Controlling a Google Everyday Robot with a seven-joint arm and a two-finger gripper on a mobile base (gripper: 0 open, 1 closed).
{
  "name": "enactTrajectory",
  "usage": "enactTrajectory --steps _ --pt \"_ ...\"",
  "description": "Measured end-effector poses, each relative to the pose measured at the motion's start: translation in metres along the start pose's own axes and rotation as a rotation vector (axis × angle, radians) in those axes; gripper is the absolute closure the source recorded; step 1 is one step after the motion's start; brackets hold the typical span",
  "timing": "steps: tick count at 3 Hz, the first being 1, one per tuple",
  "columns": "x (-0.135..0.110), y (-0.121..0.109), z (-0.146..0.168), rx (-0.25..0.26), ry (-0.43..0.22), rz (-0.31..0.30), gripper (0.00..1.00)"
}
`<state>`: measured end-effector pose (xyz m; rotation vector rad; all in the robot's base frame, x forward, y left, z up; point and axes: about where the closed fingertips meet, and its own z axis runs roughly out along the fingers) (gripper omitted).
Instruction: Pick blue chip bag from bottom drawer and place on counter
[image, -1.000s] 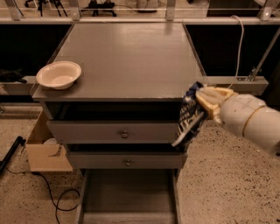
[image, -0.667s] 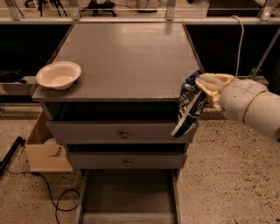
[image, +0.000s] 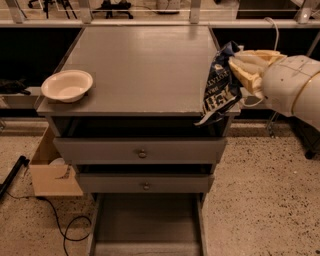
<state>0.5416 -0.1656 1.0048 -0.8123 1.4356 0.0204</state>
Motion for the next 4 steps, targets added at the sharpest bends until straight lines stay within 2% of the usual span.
enactTrajectory --steps 1,2,4 --pt "-0.003 0.026 0.022 -0.061 -0.004 0.002 1.0" --pt "-0.003 0.026 0.022 -0.061 -0.004 0.001 1.0" --pt "-0.003 0.042 0.06 -0.128 0.016 -0.022 1.0"
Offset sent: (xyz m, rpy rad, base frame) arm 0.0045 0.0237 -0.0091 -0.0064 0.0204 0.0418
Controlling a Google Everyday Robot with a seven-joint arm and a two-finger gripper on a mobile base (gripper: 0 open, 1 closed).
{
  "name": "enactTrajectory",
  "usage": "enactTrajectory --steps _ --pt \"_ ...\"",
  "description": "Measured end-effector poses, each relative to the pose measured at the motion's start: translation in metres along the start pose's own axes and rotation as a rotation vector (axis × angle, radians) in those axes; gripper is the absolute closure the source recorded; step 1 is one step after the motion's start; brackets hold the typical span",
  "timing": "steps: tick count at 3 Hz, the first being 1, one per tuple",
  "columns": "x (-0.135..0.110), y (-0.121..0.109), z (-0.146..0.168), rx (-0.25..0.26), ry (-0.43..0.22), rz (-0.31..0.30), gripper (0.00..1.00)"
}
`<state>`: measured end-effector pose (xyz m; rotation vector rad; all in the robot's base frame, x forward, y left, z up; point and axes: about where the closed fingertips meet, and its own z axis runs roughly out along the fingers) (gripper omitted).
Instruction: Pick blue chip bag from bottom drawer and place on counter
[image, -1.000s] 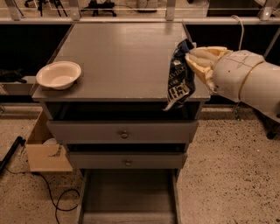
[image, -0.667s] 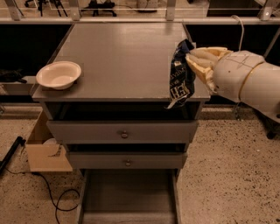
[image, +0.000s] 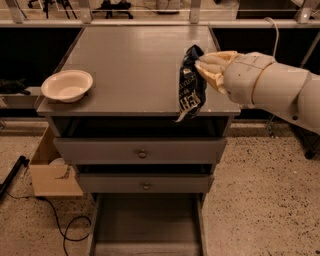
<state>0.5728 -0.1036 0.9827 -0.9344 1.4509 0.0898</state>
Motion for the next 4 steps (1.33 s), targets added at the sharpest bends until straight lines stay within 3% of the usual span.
enactTrajectory --steps 1,4 --pt "0.005 -0.002 0.047 -0.04 0.035 -0.016 1.0" --pt "0.013 0.002 0.07 -0.071 0.07 0.008 1.0"
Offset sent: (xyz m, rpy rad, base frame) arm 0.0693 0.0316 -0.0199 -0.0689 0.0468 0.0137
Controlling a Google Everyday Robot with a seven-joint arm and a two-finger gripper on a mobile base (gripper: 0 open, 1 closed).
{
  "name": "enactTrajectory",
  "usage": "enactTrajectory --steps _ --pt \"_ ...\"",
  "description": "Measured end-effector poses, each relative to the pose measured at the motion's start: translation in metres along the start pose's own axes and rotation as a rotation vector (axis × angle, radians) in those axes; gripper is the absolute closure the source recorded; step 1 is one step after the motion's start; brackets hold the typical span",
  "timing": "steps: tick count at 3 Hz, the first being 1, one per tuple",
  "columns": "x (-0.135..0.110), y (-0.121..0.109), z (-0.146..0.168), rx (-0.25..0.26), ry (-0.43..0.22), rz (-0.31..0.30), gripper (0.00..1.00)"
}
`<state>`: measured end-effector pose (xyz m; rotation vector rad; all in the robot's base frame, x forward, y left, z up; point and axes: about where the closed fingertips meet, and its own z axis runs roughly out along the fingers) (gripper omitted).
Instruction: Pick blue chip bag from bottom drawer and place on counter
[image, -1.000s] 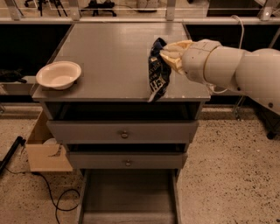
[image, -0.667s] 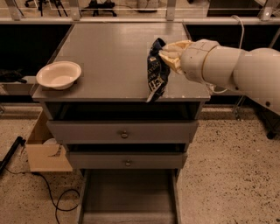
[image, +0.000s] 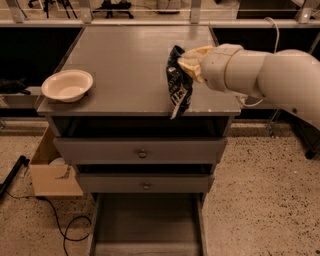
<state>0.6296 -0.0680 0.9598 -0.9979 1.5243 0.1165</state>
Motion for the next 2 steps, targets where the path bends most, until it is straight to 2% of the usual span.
enactTrajectory --steps 2 --pt "-0.016 0.0 0.069 -0.076 0.051 -0.048 1.0"
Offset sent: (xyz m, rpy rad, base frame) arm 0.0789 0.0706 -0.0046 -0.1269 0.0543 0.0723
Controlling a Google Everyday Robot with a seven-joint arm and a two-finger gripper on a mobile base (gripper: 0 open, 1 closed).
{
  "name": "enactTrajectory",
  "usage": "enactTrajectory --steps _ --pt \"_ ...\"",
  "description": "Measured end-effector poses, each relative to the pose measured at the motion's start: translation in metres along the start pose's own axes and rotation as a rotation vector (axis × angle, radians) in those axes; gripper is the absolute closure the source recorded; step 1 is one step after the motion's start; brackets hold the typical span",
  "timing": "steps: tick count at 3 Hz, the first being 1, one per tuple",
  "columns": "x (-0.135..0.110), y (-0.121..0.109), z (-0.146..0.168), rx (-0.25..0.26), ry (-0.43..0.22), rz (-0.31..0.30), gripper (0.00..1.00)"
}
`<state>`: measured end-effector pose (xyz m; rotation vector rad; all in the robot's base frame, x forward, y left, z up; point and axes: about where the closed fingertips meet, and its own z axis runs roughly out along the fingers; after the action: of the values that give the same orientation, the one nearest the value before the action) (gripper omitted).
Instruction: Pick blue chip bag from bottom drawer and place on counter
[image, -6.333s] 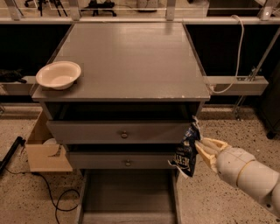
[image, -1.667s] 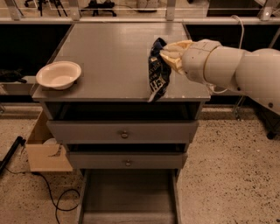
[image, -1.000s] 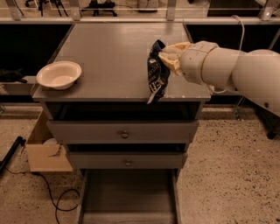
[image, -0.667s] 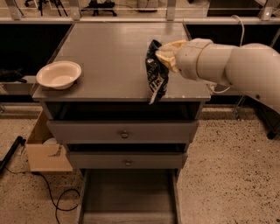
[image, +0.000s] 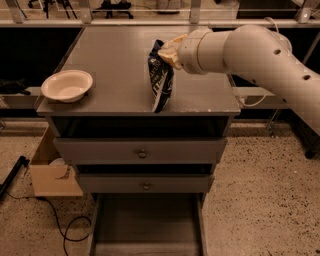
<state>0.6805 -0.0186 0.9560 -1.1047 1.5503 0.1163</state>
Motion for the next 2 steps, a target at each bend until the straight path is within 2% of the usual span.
enactTrajectory --steps 1,2 --pt "-0.0072 -0.0129 0.031 -0.012 0.042 -0.058 1.0" --pt "-0.0077 -0.0201 0.0404 -0.009 0.05 -0.079 1.0"
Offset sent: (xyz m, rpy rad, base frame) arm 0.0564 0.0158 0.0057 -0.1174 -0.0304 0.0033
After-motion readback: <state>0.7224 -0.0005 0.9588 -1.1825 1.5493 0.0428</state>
